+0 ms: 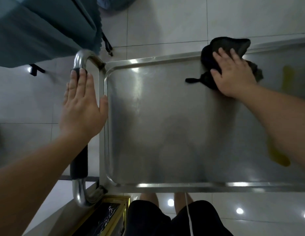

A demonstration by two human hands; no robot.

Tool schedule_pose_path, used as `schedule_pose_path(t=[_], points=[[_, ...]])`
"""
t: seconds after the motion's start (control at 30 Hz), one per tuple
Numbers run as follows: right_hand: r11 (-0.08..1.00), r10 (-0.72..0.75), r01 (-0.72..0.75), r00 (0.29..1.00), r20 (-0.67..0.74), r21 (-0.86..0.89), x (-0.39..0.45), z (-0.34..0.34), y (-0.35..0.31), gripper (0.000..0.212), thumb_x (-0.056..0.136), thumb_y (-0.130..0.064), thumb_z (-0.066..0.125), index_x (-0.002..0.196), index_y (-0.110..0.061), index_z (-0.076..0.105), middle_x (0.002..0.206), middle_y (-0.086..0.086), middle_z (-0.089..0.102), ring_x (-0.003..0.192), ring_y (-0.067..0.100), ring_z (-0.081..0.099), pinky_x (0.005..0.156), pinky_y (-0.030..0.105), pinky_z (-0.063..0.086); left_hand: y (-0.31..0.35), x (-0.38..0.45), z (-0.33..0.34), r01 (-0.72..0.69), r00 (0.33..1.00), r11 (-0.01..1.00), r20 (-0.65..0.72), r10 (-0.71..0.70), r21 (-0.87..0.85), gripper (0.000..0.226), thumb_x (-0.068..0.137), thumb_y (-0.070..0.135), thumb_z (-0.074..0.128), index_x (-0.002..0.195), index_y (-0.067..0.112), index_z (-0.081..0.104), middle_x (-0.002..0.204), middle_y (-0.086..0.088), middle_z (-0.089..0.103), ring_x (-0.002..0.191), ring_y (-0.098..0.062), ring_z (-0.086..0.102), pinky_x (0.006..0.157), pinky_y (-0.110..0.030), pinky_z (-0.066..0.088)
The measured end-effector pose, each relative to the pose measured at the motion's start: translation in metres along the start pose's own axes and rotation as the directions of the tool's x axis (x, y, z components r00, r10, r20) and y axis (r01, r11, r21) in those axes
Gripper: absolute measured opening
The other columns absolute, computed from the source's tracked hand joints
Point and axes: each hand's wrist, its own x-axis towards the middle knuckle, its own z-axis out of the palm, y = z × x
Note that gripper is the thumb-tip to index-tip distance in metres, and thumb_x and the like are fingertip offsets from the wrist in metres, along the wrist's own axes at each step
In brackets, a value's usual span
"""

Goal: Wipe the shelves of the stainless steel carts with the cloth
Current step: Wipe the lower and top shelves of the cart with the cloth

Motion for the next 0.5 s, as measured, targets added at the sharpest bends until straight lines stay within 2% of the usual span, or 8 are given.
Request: schedule_pose_path(t=[0.13,0.2,0.27,0.37,0.43,0.5], points=[[0.985,0.173,-0.171,0.983,-0.065,0.031,0.005,0.010,-0.029,0.067,0.107,-0.054,0.023,0.168,-0.027,0.014,0.177,-0.006,0.007,0.163,0.026,0.003,0.129,0.052,0.011,-0.001,0.000,0.001,0.001,1.000,0.999,0.000,-0.001,-0.039,0.075,0.109,0.056,0.017,0.170,0.014,0.002,0.178,-0.001,-0.008,0.162,-0.012,-0.018,0.132,-0.043,-0.002],[0.960,0.278,-0.274,0.957,-0.078,0.061,0.006,0.018,-0.063,0.069,0.107,-0.053,0.022,0.169,-0.024,0.012,0.177,-0.004,0.006,0.163,0.028,0.003,0.128,0.053,0.011,-0.003,0.000,0.002,0.004,1.000,0.999,-0.001,-0.004,-0.054,0.073,0.110,0.054,0.016,0.170,0.015,0.002,0.178,-0.001,-0.009,0.161,-0.010,-0.019,0.132,-0.042,-0.003],[0.949,0.311,-0.305,0.947,-0.081,0.076,0.011,0.026,-0.109,0.070,0.107,-0.052,0.022,0.169,-0.021,0.011,0.177,-0.002,0.005,0.162,0.030,0.002,0.128,0.054,0.011,-0.004,0.001,0.002,0.004,1.000,0.998,-0.004,-0.005,-0.064,0.071,0.111,0.052,0.016,0.170,0.015,0.002,0.178,-0.001,-0.009,0.161,-0.010,-0.020,0.131,-0.041,-0.005],[0.981,0.188,-0.185,0.981,-0.038,0.065,0.016,0.039,-0.192,0.070,0.108,-0.049,0.026,0.169,-0.020,0.010,0.177,0.000,0.003,0.162,0.032,0.001,0.127,0.054,0.013,-0.005,0.002,0.003,-0.002,1.000,0.998,-0.015,0.001,-0.068,0.071,0.111,0.051,0.016,0.170,0.015,0.004,0.179,0.000,-0.008,0.161,-0.009,-0.019,0.131,-0.039,-0.005],[0.999,0.002,-0.003,1.000,0.025,0.048,0.013,0.049,-0.252,0.069,0.108,-0.048,0.027,0.169,-0.021,0.008,0.177,0.000,0.002,0.162,0.032,0.000,0.127,0.054,0.010,-0.004,0.002,0.003,0.009,1.000,0.998,-0.024,-0.011,-0.070,0.070,0.111,0.050,0.017,0.170,0.015,0.005,0.179,-0.001,-0.006,0.161,-0.009,-0.018,0.131,-0.037,-0.006],[0.970,-0.241,0.238,0.965,0.102,0.041,0.007,0.060,-0.307,0.068,0.108,-0.048,0.025,0.169,-0.023,0.007,0.177,-0.002,0.001,0.162,0.030,-0.003,0.129,0.053,0.004,-0.004,0.001,0.004,0.013,0.999,0.998,-0.034,-0.015,-0.061,0.069,0.111,0.047,0.018,0.170,0.013,0.007,0.179,-0.002,-0.004,0.162,-0.010,-0.016,0.131,-0.036,-0.007]])
